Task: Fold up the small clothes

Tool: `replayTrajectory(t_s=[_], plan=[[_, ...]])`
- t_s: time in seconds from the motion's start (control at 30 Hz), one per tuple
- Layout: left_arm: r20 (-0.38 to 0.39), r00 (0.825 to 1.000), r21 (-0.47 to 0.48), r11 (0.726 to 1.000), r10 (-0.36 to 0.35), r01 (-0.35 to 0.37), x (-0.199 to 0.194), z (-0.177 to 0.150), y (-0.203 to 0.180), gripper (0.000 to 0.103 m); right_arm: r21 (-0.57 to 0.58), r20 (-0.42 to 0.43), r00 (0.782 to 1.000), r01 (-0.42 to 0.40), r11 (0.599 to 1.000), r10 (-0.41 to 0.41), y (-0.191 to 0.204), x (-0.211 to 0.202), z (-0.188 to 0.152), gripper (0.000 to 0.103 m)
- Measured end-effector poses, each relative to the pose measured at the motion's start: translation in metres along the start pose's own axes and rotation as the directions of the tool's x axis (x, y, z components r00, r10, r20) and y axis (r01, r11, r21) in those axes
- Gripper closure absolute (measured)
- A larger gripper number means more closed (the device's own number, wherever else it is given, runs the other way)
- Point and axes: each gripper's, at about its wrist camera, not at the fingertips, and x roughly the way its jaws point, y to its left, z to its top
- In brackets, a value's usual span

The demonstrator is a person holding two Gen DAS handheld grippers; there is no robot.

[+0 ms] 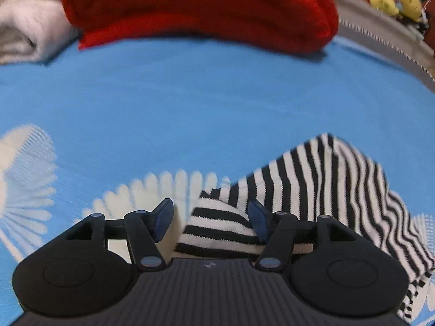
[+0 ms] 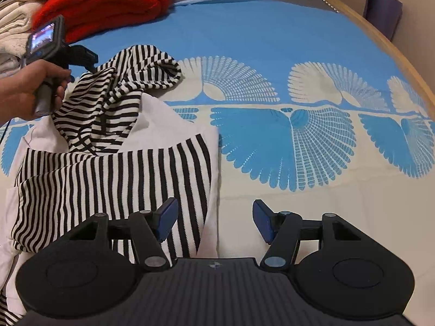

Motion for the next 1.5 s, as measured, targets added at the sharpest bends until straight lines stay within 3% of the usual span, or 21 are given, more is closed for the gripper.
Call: replayTrajectory(t_s=[0.03,0.07,0.13,0.3,0.47,0.53,0.67,0.73,0.77,0.83,0.9,0.97,1.03,1.13,1.2,1.3,1.33,1.37,1.43,1.47,1.5], plan=[[0.018,1.000,-0.001,1.000,-0.006,0.006,0.002,0.001,-0.001,0.045,0.002,-0.003,1.000,-0.001,1.000,0.001,-0.001,0.002,0.001,0.040],[0.035,0.999,0.004,1.000,-0.018,0.018,0.002,0.003,-0.002,0.072,0.006,-0.006,1.000,0.000,1.000,0.000,-0.002,0.003,0.002,0.040],[0.018,0.998,0.025,0.998,-0.056,0.055,0.001,0.009,-0.005,0.099,0.016,-0.007,1.000,0.004,1.000,-0.003,-0.003,0.005,0.004,0.040],[0.159,0.970,0.186,0.971,-0.182,0.152,-0.072,0.002,-0.005,0.100,0.044,0.005,1.000,-0.001,0.999,0.001,-0.003,0.004,0.010,0.040],[0.247,0.875,0.366,0.876,-0.417,0.315,-0.202,-0.077,0.031,0.100,0.087,0.037,0.999,-0.001,0.996,-0.003,-0.007,-0.006,0.017,0.040],[0.208,0.851,0.423,0.829,-0.483,0.367,-0.247,-0.130,0.057,0.100,0.114,0.056,0.998,0.005,0.993,-0.011,-0.010,-0.012,0.019,0.040],[-0.035,0.864,0.449,0.764,-0.503,0.463,-0.300,-0.222,0.111,0.100,0.182,0.089,0.996,0.002,0.983,-0.018,-0.017,-0.021,0.020,0.041],[-0.180,0.892,0.454,0.769,-0.415,0.450,-0.308,-0.245,0.124,0.097,0.215,0.107,0.994,-0.013,0.977,-0.011,-0.019,-0.025,0.020,0.041],[-0.214,0.906,0.435,0.795,-0.366,0.424,-0.307,-0.247,0.130,0.097,0.226,0.115,0.993,-0.018,0.974,-0.009,-0.019,-0.027,0.019,0.042],[-0.151,0.927,0.313,0.873,-0.344,0.375,-0.306,-0.232,0.146,0.096,0.240,0.132,0.991,-0.029,0.970,-0.003,-0.017,-0.030,0.016,0.051],[-0.098,0.904,0.070,0.903,-0.416,0.424,-0.290,-0.210,0.165,0.083,0.251,0.152,0.988,-0.063,0.966,0.024,-0.012,-0.033,0.015,0.067],[-0.028,0.895,-0.054,0.894,-0.446,0.444,-0.275,-0.199,0.168,0.067,0.252,0.169,0.983,-0.118,0.961,0.076,-0.006,-0.035,0.014,0.072],[-0.068,0.894,-0.102,0.895,-0.443,0.435,-0.261,-0.190,0.153,0.066,0.239,0.175,0.978,-0.155,0.959,0.115,0.003,-0.035,0.014,0.072],[-0.091,0.870,-0.083,0.874,-0.485,0.479,-0.256,-0.185,0.133,0.037,0.216,0.151,0.976,-0.188,0.958,0.158,0.017,-0.029,0.013,0.071],[-0.085,0.894,-0.022,0.898,-0.440,0.440,-0.255,-0.187,0.118,0.036,0.217,0.128,0.975,-0.206,0.954,0.182,0.021,-0.024,0.014,0.071],[-0.094,0.923,0.020,0.926,-0.373,0.376,-0.244,-0.194,0.112,0.040,0.215,0.100,0.980,-0.189,0.958,0.171,0.023,-0.018,0.015,0.071],[-0.097,0.928,0.027,0.931,-0.360,0.365,-0.243,-0.196,0.111,0.064,0.219,0.095,0.982,-0.178,0.959,0.161,0.023,-0.017,0.016,0.070],[-0.100,0.928,0.036,0.930,-0.360,0.365,-0.246,-0.202,0.110,0.102,0.225,0.090,0.985,-0.167,0.960,0.150,0.021,-0.016,0.015,0.070],[-0.084,0.912,0.056,0.912,-0.402,0.407,-0.250,-0.206,0.105,0.101,0.241,0.082,0.988,-0.148,0.959,0.132,0.014,-0.013,0.017,0.070],[-0.062,0.891,0.087,0.887,-0.450,0.454,-0.260,-0.208,0.103,0.102,0.249,0.080,0.989,-0.139,0.958,0.123,0.010,-0.013,0.016,0.069],[-0.050,0.855,0.138,0.844,-0.517,0.518,-0.271,-0.210,0.097,0.102,0.259,0.079,0.991,-0.127,0.957,0.111,0.005,-0.013,0.017,0.069]])
